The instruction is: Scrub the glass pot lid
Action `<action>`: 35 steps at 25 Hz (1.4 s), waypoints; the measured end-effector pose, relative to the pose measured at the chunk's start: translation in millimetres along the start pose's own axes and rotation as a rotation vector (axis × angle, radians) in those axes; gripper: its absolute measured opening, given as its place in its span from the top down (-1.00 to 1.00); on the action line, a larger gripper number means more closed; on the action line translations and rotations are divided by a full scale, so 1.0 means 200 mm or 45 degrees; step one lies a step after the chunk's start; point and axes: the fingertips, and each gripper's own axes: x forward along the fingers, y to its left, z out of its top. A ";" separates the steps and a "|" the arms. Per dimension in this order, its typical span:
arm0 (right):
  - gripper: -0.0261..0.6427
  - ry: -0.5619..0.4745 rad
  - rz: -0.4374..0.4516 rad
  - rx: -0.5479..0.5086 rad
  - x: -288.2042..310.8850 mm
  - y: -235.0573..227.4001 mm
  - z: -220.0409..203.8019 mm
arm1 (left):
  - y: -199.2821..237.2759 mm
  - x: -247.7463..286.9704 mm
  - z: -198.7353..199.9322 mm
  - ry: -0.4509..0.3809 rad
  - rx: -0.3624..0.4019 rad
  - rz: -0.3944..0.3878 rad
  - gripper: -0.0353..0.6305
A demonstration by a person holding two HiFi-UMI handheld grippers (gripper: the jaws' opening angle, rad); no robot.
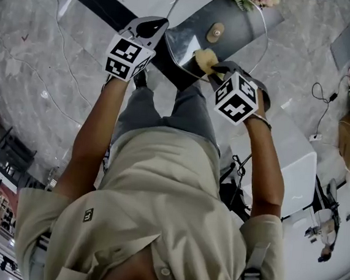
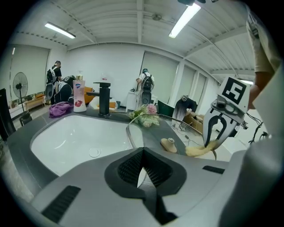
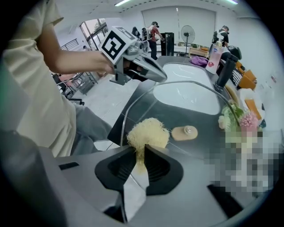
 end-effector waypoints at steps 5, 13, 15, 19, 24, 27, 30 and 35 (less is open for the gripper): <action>0.72 0.002 -0.166 0.142 -0.07 -0.25 -0.14 | 0.00 0.00 -0.01 0.054 0.144 0.029 0.85; 0.73 -0.006 -0.396 0.257 -0.17 -0.52 -0.16 | -0.03 -0.05 -0.01 0.113 0.279 -0.031 0.85; 0.73 -0.017 -0.410 0.298 -0.20 -0.58 -0.17 | -0.05 -0.04 0.02 0.121 0.302 -0.044 0.85; 0.73 -0.025 -0.445 0.322 -0.26 -0.60 -0.19 | -0.06 -0.08 0.07 0.111 0.300 -0.045 0.85; 0.73 -0.074 -0.500 0.346 -0.37 -0.53 -0.19 | -0.05 -0.22 0.12 0.057 0.286 -0.005 0.85; 0.73 -0.122 -0.547 0.366 -0.46 -0.53 -0.09 | 0.06 -0.34 0.20 0.013 0.286 0.022 0.85; 0.73 -0.169 -0.571 0.387 -0.53 -0.51 0.01 | 0.14 -0.49 0.26 -0.026 0.271 0.052 0.85; 0.73 -0.283 -0.668 0.399 -0.72 -0.52 0.14 | 0.20 -0.71 0.43 -0.105 0.316 0.096 0.85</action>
